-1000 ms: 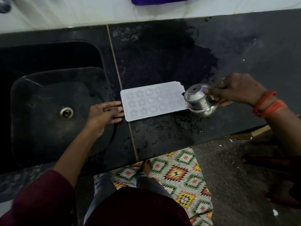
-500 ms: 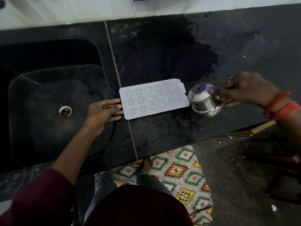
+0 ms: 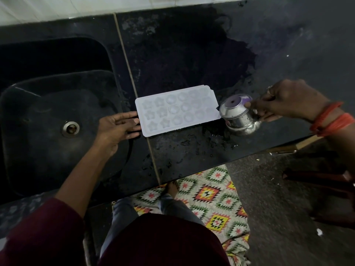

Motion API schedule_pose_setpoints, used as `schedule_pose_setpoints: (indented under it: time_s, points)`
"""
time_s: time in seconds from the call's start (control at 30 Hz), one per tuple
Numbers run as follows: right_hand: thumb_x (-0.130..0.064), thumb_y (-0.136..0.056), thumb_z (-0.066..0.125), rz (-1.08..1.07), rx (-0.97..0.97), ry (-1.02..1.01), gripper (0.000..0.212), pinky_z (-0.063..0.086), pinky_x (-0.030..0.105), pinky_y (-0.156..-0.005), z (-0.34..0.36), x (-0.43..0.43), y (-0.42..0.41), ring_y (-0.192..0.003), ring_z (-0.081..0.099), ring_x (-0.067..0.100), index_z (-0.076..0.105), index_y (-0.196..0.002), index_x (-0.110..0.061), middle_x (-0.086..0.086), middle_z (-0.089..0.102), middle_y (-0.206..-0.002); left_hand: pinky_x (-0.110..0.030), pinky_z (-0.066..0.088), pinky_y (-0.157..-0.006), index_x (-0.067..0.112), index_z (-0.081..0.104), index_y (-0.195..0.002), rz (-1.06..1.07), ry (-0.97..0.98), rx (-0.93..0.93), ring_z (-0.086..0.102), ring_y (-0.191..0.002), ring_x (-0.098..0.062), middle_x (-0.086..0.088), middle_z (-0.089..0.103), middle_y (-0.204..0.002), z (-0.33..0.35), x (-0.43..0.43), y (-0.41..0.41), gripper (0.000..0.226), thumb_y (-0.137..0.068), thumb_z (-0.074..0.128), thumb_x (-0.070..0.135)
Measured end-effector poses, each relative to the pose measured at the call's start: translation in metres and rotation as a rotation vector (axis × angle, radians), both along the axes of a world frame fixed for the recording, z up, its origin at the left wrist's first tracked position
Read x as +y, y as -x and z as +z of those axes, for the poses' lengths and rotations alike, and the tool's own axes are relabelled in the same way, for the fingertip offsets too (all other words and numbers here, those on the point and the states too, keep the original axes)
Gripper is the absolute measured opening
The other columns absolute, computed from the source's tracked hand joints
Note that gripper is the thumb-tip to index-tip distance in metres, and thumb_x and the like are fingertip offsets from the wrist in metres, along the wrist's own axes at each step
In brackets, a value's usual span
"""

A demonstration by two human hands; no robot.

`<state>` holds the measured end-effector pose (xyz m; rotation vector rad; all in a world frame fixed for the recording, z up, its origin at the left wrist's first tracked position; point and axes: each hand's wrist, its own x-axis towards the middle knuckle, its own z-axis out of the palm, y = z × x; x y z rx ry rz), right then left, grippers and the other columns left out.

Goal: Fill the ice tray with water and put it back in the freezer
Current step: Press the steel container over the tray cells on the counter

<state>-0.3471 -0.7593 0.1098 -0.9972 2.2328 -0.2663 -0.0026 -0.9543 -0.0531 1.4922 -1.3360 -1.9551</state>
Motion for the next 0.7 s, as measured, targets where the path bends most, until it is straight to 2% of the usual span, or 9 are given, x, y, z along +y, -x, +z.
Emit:
schedule_pose_setpoints:
  time_s: [0.07, 0.2, 0.33, 0.47, 0.63, 0.7]
  points:
    - [-0.052, -0.08, 0.072, 0.012, 0.011, -0.008, 0.042, 0.052, 0.008, -0.055, -0.0002, 0.0001, -0.0002, -0.058, 0.072, 0.007, 0.074, -0.071, -0.01, -0.004, 0.074, -0.064, -0.022, 0.061, -0.061, 0.014, 0.076, -0.108, 0.003, 0.001, -0.003, 0.079, -0.079, -0.013, 0.0, 0.082, -0.086, -0.0001, -0.0008, 0.0001, 0.02, -0.09, 0.076, 0.005]
    - [-0.052, -0.08, 0.071, 0.018, 0.011, -0.019, 0.043, 0.05, 0.004, -0.055, -0.0017, 0.0009, 0.0, -0.058, 0.072, 0.007, 0.075, -0.07, -0.01, -0.003, 0.074, -0.064, -0.022, 0.061, -0.061, 0.013, 0.076, -0.108, 0.004, -0.001, -0.009, 0.079, -0.078, -0.012, 0.001, 0.082, -0.086, -0.0002, -0.0017, 0.0006, 0.02, -0.09, 0.076, 0.005]
    - [-0.055, -0.079, 0.069, 0.03, 0.038, -0.035, 0.045, 0.048, 0.012, -0.057, -0.0035, 0.001, 0.0016, -0.057, 0.071, 0.005, 0.074, -0.067, -0.013, -0.006, 0.074, -0.062, -0.022, 0.061, -0.06, 0.014, 0.076, -0.108, 0.001, -0.001, -0.009, 0.079, -0.077, -0.011, 0.001, 0.081, -0.086, -0.0003, -0.0013, 0.0025, 0.019, -0.091, 0.075, 0.005]
    - [-0.057, -0.079, 0.069, 0.016, 0.047, -0.032, 0.045, 0.043, 0.006, -0.051, -0.0049, 0.0012, 0.0036, -0.055, 0.07, 0.003, 0.073, -0.064, -0.015, -0.008, 0.072, -0.06, -0.02, 0.06, -0.058, 0.015, 0.075, -0.105, 0.005, -0.003, -0.003, 0.078, -0.075, -0.01, 0.003, 0.081, -0.083, -0.0004, -0.0008, 0.0035, 0.018, -0.091, 0.074, 0.004]
    - [-0.057, -0.08, 0.068, 0.031, 0.049, -0.027, 0.046, 0.039, 0.0, -0.048, -0.0034, 0.0007, 0.004, -0.052, 0.069, 0.001, 0.07, -0.059, -0.015, -0.009, 0.07, -0.055, -0.022, 0.062, -0.062, 0.015, 0.075, -0.109, -0.005, -0.006, -0.013, 0.079, -0.08, -0.012, 0.001, 0.082, -0.089, -0.0022, -0.0015, 0.0029, 0.021, -0.091, 0.074, 0.003]
    - [-0.056, -0.079, 0.068, 0.036, 0.046, -0.03, 0.045, 0.044, 0.005, -0.052, -0.0037, 0.0006, 0.0045, -0.054, 0.069, 0.002, 0.071, -0.061, -0.015, -0.009, 0.071, -0.057, -0.021, 0.061, -0.062, 0.016, 0.076, -0.108, -0.001, 0.001, -0.02, 0.079, -0.082, -0.011, 0.002, 0.082, -0.089, -0.0027, -0.0018, 0.003, 0.021, -0.091, 0.074, 0.004]
